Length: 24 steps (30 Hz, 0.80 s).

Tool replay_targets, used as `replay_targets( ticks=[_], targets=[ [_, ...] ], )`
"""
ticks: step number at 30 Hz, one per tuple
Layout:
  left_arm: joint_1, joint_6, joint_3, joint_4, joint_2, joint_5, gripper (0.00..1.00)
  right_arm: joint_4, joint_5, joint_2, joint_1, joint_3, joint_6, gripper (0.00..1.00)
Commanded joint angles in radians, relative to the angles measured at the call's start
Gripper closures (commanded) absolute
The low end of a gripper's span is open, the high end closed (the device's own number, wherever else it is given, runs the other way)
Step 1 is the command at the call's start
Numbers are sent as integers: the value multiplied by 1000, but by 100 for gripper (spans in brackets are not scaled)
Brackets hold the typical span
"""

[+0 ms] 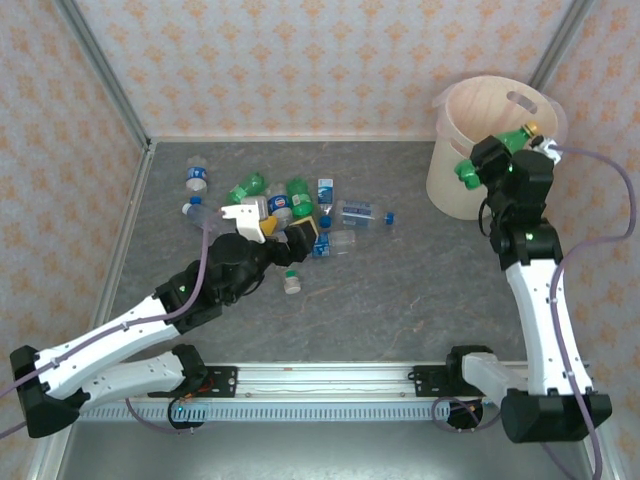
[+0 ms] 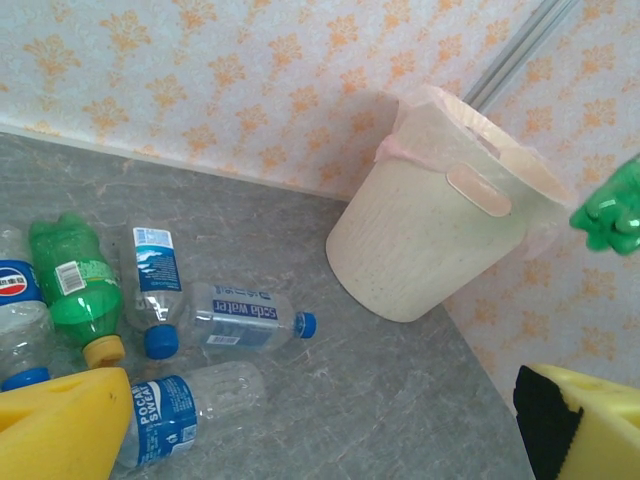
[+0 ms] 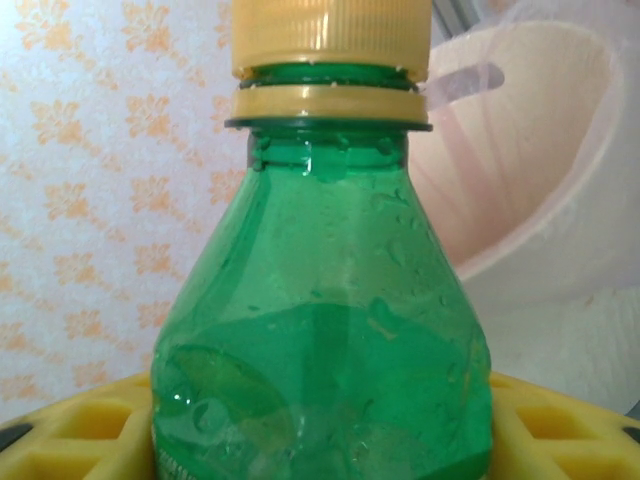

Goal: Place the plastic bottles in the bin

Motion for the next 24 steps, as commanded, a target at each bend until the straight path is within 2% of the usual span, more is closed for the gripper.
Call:
replay_targets(
  ticks=[1,6,12,24],
  targets=[
    [-6,46,-29,-28,-46,26,1,-37,104,65,5,111,-29,42],
    [-5,59,-55,-35,-100,31,1,-48,180,197,1,255,-43,42],
    [-6,61,-93,-24,-159,32,1,-67,197,342,-24,395,-13,42],
    [-6,97,-167,-38,-261,-16,1,-137,251,527,-89,557,5,42]
  ],
)
